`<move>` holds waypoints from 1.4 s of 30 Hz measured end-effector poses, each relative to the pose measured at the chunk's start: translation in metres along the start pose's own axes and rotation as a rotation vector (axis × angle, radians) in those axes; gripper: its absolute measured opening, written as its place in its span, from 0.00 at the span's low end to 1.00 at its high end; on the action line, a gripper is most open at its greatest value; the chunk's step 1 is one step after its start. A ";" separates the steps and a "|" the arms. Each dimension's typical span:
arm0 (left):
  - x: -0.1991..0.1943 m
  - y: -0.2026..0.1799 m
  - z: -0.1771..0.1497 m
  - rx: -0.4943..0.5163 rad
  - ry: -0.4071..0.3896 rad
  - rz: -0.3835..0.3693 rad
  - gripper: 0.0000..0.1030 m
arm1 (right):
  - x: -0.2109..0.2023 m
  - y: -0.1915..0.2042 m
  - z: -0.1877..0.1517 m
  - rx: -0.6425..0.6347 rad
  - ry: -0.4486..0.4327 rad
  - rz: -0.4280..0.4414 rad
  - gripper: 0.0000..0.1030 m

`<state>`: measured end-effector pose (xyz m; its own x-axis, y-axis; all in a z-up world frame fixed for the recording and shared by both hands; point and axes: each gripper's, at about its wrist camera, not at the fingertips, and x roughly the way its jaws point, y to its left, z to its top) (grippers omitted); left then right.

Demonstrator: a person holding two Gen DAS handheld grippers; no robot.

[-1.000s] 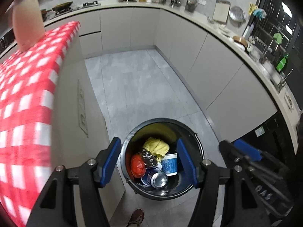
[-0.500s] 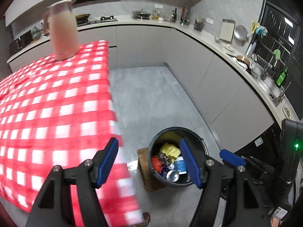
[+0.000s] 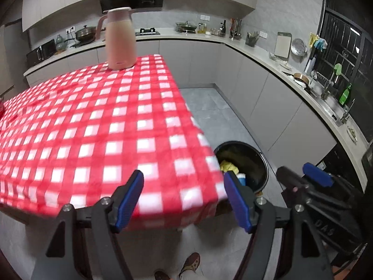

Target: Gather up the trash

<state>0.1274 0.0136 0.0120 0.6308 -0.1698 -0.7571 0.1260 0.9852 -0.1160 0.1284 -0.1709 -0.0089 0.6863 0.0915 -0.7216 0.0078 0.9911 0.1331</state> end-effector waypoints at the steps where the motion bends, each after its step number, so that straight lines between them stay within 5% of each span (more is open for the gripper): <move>1: -0.002 0.002 -0.003 -0.006 0.005 -0.003 0.71 | -0.006 0.002 -0.004 0.010 -0.003 0.000 0.70; 17: -0.037 -0.008 -0.032 -0.070 -0.043 0.098 0.71 | -0.048 -0.008 -0.032 -0.007 -0.019 0.000 0.70; 42: -0.046 -0.039 -0.045 -0.091 -0.030 0.149 0.73 | -0.051 -0.035 -0.033 -0.021 -0.009 0.069 0.71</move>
<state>0.0594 -0.0160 0.0221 0.6600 -0.0211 -0.7510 -0.0398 0.9972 -0.0629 0.0688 -0.2066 0.0009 0.6910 0.1590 -0.7051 -0.0551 0.9842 0.1680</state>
